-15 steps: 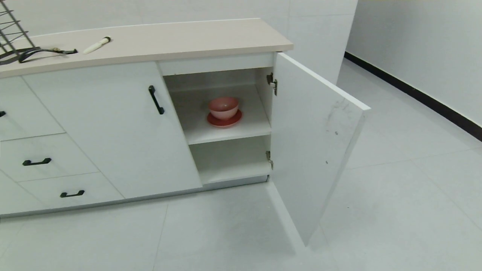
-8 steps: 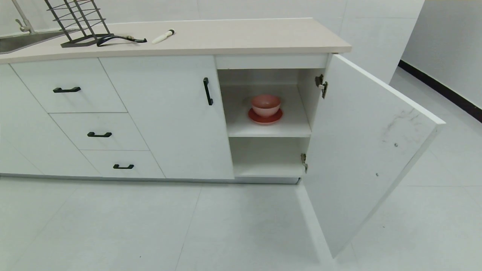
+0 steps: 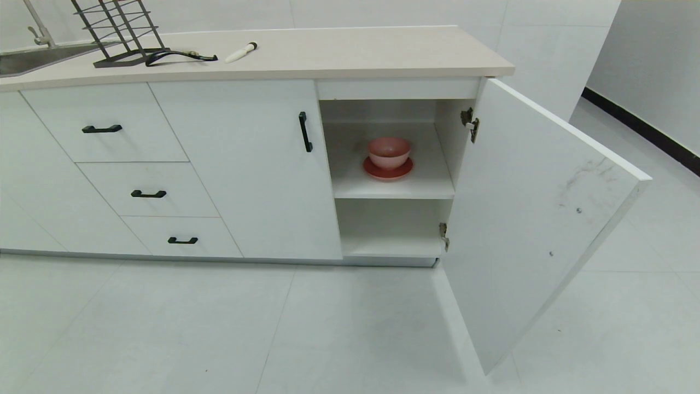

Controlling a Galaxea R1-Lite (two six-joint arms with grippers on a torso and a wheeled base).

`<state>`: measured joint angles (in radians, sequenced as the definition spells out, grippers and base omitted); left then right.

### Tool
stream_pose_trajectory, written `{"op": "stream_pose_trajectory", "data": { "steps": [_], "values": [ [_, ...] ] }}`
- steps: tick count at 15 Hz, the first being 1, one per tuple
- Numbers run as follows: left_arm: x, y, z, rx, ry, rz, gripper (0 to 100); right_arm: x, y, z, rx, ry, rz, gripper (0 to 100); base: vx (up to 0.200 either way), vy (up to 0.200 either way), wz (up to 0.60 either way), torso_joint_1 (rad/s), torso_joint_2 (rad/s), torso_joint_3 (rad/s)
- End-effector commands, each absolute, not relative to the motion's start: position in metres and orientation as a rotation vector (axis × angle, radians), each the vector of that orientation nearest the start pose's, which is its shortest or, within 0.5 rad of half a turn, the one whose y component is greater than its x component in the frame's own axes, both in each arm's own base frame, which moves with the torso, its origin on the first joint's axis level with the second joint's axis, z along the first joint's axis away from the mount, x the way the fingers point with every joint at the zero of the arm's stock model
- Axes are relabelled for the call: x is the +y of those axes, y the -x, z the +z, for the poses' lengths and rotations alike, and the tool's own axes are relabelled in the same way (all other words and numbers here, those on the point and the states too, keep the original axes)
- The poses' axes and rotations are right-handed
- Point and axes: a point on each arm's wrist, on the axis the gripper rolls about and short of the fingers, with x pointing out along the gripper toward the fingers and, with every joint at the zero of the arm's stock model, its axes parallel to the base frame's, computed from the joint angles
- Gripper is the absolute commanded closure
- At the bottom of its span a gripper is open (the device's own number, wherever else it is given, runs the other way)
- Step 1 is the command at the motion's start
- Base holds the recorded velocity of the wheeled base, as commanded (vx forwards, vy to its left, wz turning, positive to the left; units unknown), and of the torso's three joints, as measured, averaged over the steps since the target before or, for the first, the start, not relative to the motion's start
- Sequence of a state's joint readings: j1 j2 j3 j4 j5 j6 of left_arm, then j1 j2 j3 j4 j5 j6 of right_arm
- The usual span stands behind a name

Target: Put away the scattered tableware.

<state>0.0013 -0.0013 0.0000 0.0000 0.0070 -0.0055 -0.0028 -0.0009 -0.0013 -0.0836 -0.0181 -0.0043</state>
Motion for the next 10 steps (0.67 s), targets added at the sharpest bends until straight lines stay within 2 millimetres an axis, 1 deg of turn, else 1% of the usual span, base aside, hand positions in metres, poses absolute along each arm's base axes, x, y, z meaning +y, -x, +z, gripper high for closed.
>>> {"op": "stream_pose_trajectory", "data": {
  "steps": [1,2,3,4,5,7,9,10],
  "values": [
    [0.0,0.023,0.075,0.0,0.002,0.008,0,0.002,0.025,0.114,-0.283,0.028,0.057,100,0.0,0.0,0.0,0.0,0.0,0.0],
    [0.0,0.023,0.076,-0.001,-0.012,0.006,0,0.003,0.023,0.13,-0.272,0.033,0.109,100,0.0,0.0,0.0,0.0,0.0,0.0],
    [0.0,0.023,0.075,0.0,-0.048,0.006,0,0.003,0.015,0.143,-0.231,0.031,0.133,100,0.0,0.0,0.0,0.0,0.0,0.0],
    [0.0,0.023,0.075,0.0,-0.058,0.006,0,0.003,0.004,0.151,-0.186,0.031,0.177,100,0.0,0.0,0.0,0.0,0.0,0.0],
    [0.0,0.023,0.075,0.0,-0.052,0.006,0,0.004,-0.005,0.162,-0.184,0.029,0.212,100,0.0,0.0,0.0,0.0,0.0,0.0],
    [0.0,0.023,0.075,0.0,-0.046,0.006,0,0.006,-0.032,0.188,-0.28,0.051,0.224,100,0.0,0.0,0.0,0.0,0.0,0.0],
    [0.001,0.023,0.077,-0.01,-0.032,0.063,0,0.008,-0.056,0.201,-0.334,0.059,0.224,100,0.0,0.0,0.0,0.0,0.0,0.0],
    [0.002,0.023,0.077,-0.011,0.014,0.077,0,0.008,-0.07,0.201,-0.321,0.06,0.215,100,0.0,0.0,0.0,0.0,0.0,0.0]
  ]
}}
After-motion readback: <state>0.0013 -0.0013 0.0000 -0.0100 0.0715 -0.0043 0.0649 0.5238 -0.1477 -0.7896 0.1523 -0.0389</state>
